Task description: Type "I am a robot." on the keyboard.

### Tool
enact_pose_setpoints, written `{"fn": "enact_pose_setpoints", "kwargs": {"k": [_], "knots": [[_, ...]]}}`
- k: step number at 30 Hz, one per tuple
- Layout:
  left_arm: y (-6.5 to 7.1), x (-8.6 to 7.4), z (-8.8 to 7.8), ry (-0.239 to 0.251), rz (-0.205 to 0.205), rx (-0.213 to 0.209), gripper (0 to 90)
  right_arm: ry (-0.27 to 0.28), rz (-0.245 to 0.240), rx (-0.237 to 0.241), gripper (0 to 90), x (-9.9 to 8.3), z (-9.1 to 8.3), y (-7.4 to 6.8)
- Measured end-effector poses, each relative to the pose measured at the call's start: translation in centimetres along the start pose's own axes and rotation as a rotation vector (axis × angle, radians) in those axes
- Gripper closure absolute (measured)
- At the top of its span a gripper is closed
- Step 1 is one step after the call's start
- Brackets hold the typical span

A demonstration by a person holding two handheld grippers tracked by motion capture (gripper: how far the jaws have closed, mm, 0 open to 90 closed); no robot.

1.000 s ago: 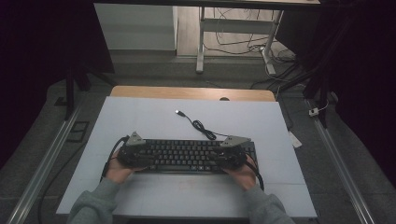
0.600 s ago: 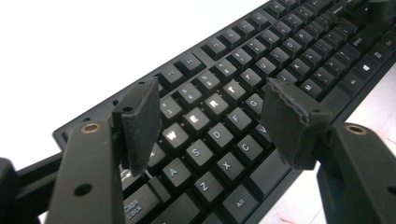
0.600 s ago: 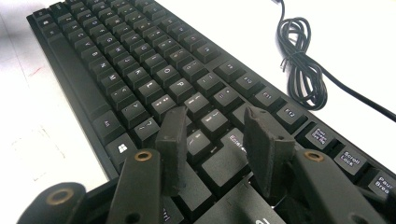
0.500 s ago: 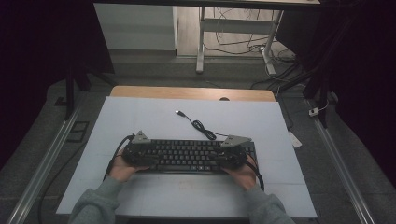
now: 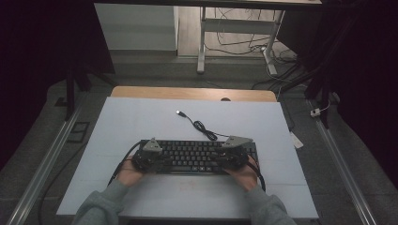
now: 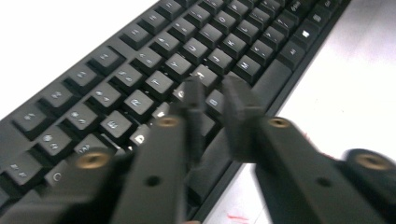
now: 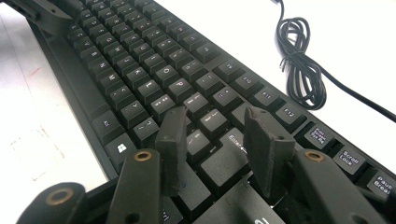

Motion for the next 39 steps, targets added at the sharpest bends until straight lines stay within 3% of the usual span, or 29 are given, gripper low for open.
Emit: {"fn": "enact_pose_setpoints", "kwargs": {"k": [2,10,29,39], "knots": [[0.1,0.0,0.2,-0.007,0.005,-0.008,88.6,0.000,0.000,0.000,59.6,0.0,0.0,0.0],[0.6,0.0,1.1,-0.041,0.023,-0.032,88.8,0.001,-0.001,0.000,59.5,0.0,0.0,0.0],[0.9,-0.2,1.8,-0.066,0.038,-0.031,88.9,0.001,-0.001,0.000,59.4,0.0,0.0,0.0],[-0.5,-0.3,-1.6,0.083,-0.034,0.020,88.3,0.002,-0.002,-0.001,59.3,0.0,-0.1,0.0]]}}
Point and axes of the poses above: each handheld gripper's, and its own axes: z roughly forward along the jaws, x roughly out of its top, y roughly to its right, the point moved 1 cm from there along z, roughly forward along the jaws, and after that the axes turned 6 degrees about -x, right-handed, at the moved point
